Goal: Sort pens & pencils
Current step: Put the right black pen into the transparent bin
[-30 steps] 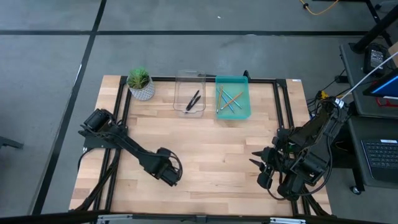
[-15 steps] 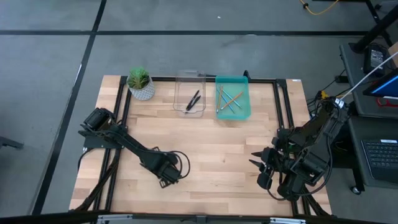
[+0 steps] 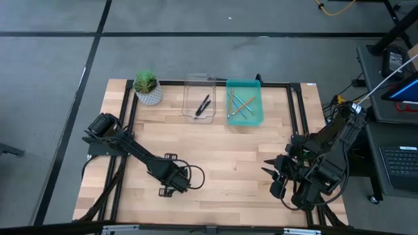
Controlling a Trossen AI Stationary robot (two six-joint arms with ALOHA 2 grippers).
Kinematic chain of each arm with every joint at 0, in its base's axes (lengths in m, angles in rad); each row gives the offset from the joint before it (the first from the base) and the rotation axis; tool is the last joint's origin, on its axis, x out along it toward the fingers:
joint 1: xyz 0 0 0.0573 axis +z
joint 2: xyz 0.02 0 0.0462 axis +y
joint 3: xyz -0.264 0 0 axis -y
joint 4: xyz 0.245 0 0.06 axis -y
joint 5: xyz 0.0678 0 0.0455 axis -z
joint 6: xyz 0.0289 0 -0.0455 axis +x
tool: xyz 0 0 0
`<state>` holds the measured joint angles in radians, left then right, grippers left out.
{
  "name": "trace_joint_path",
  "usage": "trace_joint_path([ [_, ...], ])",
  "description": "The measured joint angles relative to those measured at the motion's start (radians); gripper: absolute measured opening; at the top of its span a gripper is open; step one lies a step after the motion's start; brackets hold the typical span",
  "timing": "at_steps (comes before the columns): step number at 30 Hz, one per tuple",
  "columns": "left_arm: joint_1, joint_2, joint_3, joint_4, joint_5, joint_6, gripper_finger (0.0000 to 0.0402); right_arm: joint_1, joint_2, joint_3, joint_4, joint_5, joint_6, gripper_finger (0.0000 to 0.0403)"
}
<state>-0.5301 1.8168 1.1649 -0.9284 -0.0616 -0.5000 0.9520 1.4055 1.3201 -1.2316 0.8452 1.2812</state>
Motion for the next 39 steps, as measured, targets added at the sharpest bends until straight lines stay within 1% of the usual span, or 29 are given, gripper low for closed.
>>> trace_joint_path([
  [4,0.0,0.0,0.0,0.008,0.0,0.109,0.0098,0.0,0.0,0.0,0.0,0.0,0.0,0.0127],
  [14,0.0,0.0,0.0,0.035,0.0,0.292,0.0094,0.0,0.0,0.0,0.0,0.0,0.0,0.0127],
  [20,0.0,0.0,0.0,0.034,0.0,0.371,0.0094,0.0,0.0,0.0,0.002,0.001,0.0,0.0127],
  [23,0.0,0.0,0.0,0.034,0.002,0.397,0.0094,0.0,0.0,0.0,0.002,0.001,0.0,0.0127],
  [27,0.0,0.001,0.0,0.033,0.028,0.406,0.0094,0.0,0.0,0.0,0.002,0.001,0.0,0.0127],
  [33,0.0,0.001,0.0,0.033,-0.009,0.424,0.0094,0.0,0.0,0.0,0.002,0.001,0.0,0.0127],
  [35,0.0,0.011,0.0,0.036,-0.002,0.454,0.0094,0.0,0.0,0.0,0.001,0.001,0.0,0.0127],
  [39,0.0,0.047,-0.001,0.047,0.008,0.461,0.0094,0.0,0.0,0.0,0.002,0.001,0.0,0.0127],
])
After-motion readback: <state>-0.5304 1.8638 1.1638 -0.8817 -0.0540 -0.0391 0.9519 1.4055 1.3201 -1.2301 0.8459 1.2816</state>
